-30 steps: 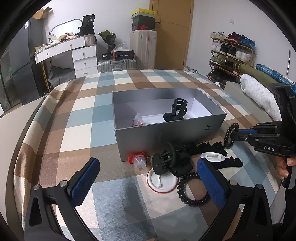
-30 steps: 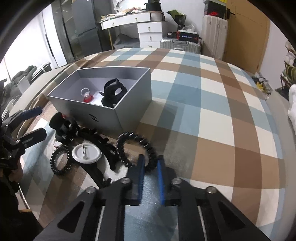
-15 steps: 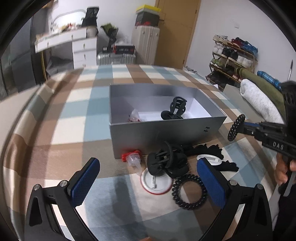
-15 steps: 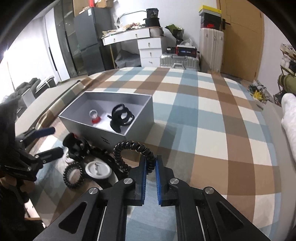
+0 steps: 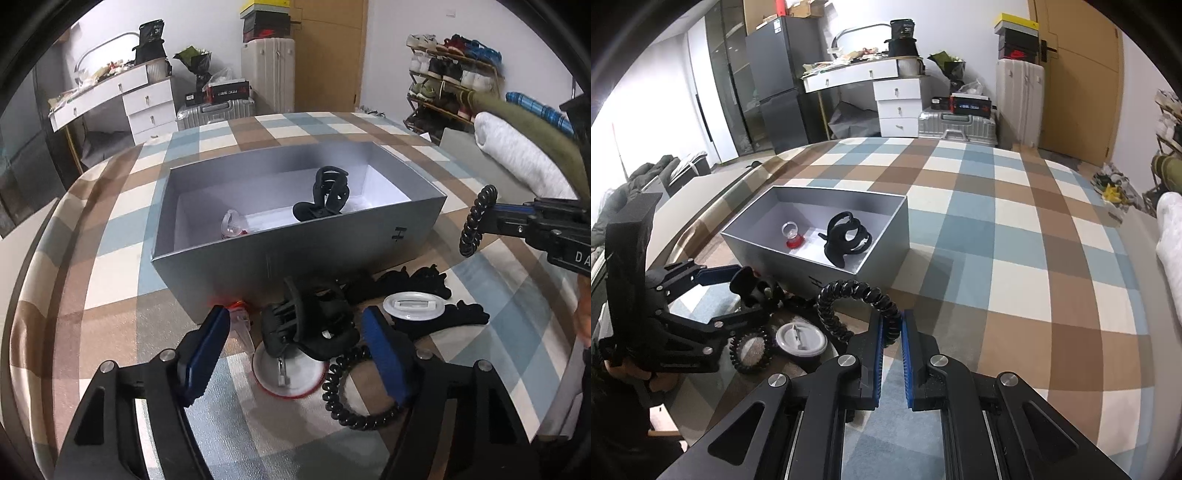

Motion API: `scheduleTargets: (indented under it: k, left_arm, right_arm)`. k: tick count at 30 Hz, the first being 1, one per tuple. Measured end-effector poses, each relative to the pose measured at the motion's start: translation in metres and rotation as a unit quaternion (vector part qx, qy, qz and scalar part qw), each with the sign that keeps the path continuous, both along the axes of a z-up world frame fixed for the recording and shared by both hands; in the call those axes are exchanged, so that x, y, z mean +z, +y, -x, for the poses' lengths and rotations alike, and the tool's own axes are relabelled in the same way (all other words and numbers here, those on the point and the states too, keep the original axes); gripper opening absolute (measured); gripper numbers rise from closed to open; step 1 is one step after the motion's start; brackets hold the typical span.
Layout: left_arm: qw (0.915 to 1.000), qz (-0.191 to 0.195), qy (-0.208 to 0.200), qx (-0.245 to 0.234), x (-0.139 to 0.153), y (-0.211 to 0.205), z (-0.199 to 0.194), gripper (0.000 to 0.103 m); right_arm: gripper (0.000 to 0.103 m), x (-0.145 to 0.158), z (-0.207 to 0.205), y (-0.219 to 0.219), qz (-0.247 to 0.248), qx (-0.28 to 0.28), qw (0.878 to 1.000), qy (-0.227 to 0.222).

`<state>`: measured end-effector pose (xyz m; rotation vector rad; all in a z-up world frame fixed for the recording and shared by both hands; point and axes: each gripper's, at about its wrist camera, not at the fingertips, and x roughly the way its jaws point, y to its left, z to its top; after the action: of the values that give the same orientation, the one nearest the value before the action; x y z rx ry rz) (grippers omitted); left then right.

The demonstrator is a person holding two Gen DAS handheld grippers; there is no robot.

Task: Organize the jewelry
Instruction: 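Grasp a black claw clip with the left gripper while the right carries the spiral tie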

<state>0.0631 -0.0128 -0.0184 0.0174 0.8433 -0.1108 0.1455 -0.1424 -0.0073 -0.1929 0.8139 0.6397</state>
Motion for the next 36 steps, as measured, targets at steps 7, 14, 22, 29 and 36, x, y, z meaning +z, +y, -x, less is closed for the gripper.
scheduleTargets:
  k: [7, 14, 22, 29, 36]
  left_arm:
    - [0.9999, -0.005, -0.009, -0.011, 0.004, 0.0, 0.004, 0.047]
    - [0.9993, 0.0, -0.023, -0.029, 0.009, -0.006, 0.006, 0.048]
    - [0.9996, -0.022, -0.003, -0.018, -0.001, -0.008, -0.003, 0.04]
    - [0.9992, -0.007, -0.028, -0.026, 0.009, -0.007, 0.005, 0.04]
    - [0.9969, 0.025, -0.073, -0.015, 0.032, 0.007, 0.012, 0.04]
  right_arm:
    - [0.008, 0.001, 0.003, 0.004, 0.001, 0.007, 1.0, -0.002]
    - [0.009, 0.004, 0.005, 0.005, 0.001, 0.009, 1.0, -0.005]
    - [0.009, 0.004, 0.005, 0.005, 0.0, 0.012, 1.0, -0.004]
    - [0.008, 0.005, 0.008, 0.005, -0.002, 0.016, 1.0, -0.006]
    - [0.008, 0.01, 0.01, 0.006, -0.017, 0.016, 1.0, -0.014]
